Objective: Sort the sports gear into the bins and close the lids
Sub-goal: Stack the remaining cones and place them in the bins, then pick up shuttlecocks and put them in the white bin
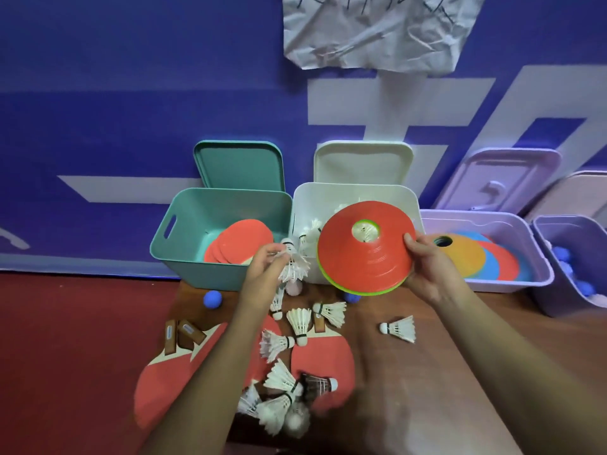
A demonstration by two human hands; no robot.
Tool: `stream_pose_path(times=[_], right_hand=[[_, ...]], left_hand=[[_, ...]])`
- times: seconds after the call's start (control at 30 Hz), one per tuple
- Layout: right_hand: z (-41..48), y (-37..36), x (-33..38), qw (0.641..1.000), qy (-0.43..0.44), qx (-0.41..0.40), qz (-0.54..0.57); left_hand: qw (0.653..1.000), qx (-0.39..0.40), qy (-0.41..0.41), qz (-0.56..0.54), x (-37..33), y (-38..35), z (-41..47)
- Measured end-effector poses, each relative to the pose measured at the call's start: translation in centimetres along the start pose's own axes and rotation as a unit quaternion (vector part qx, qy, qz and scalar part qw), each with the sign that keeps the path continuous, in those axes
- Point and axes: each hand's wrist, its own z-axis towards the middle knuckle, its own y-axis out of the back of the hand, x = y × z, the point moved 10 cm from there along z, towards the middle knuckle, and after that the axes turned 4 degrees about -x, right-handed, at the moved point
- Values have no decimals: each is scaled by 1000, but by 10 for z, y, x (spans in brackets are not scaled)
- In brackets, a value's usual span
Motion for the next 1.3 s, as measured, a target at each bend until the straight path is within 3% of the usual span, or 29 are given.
stream_pose_path(times=[0.13, 0.27, 0.33, 0.43, 0.57, 0.77, 0.9, 1.03, 1.23, 1.3], right_hand=[[0, 37, 38, 1000, 7, -5, 11], [4, 83, 71, 1000, 15, -18, 19], [6, 108, 83, 999, 21, -25, 23], [9, 155, 103, 998, 25, -49, 29], [19, 220, 120, 995, 22, -91, 39], [51, 277, 131, 990, 8, -129, 51], [73, 303, 128, 971, 19, -219, -91], [86, 301, 130, 906, 41, -261, -332], [102, 292, 116, 810, 57, -184, -554], [89, 288, 123, 794, 95, -184, -571]], left_hand=[[998, -12, -59, 37, -43, -63, 11], [974, -15, -94, 208, -47, -132, 20], [966, 5, -123, 229, -42, -175, 13], [975, 79, -88, 188, -13, -252, -3], [977, 141, 20, 158, 27, -341, -16], [978, 131, 84, 139, 73, -407, 7], [970, 58, 38, 231, 75, -402, 37], [937, 54, 5, 345, 96, -397, 56], [881, 88, -34, 464, 114, -403, 57], [881, 87, -57, 461, 105, -401, 49]])
